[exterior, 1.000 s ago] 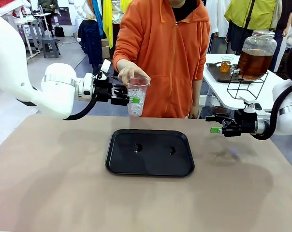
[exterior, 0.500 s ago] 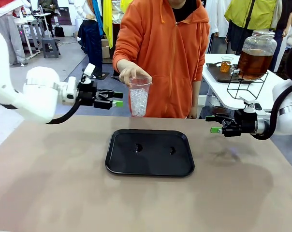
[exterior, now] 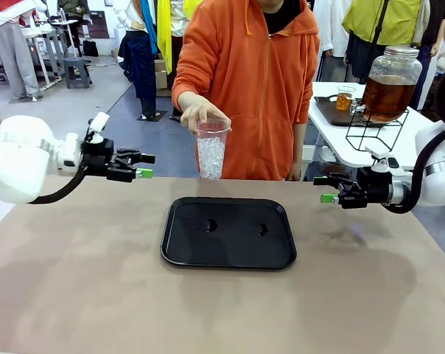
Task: Pour the drink into the iced cup.
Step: Open the gripper to release the iced cup you were holding.
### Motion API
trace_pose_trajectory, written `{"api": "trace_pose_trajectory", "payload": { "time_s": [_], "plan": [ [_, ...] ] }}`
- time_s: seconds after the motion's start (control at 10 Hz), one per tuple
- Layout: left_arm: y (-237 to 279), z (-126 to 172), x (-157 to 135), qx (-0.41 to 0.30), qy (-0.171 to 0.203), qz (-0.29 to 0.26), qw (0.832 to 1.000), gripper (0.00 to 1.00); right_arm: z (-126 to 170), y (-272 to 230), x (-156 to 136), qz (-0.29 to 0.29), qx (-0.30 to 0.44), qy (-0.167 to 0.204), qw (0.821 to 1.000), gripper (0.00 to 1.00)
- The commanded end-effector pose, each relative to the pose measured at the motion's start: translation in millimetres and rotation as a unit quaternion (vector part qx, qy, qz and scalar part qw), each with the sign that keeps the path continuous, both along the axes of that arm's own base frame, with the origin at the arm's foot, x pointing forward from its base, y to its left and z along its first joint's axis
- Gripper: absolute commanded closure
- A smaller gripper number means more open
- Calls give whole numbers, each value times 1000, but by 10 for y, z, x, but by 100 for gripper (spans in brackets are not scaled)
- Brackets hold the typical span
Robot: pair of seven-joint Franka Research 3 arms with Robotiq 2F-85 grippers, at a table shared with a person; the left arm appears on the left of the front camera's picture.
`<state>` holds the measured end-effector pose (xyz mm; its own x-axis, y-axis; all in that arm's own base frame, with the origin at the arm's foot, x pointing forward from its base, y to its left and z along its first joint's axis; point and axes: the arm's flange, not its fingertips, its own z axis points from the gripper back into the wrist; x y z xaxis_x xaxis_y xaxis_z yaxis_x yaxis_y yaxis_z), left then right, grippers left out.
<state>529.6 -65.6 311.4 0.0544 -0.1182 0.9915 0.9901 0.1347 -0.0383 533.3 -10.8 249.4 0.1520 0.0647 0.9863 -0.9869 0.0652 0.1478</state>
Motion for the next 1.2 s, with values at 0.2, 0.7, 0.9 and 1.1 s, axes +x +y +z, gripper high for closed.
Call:
{"api": "trace_pose_trajectory", "payload": {
  "time_s": [0.2,0.7,0.9,1.1],
  "plan": [
    [253,-247,-77,-23,-12,-11,1000,0,30,15,5,0,1,-1,1000,0],
    [168,-182,-34,-17,-5,0,1000,0,30,15,5,0,1,-1,1000,0],
    [168,-182,-34,-17,-5,0,1000,0,30,15,5,0,1,-1,1000,0],
    [168,-182,-34,-17,-5,0,1000,0,30,15,5,0,1,-1,1000,0]
  ]
}}
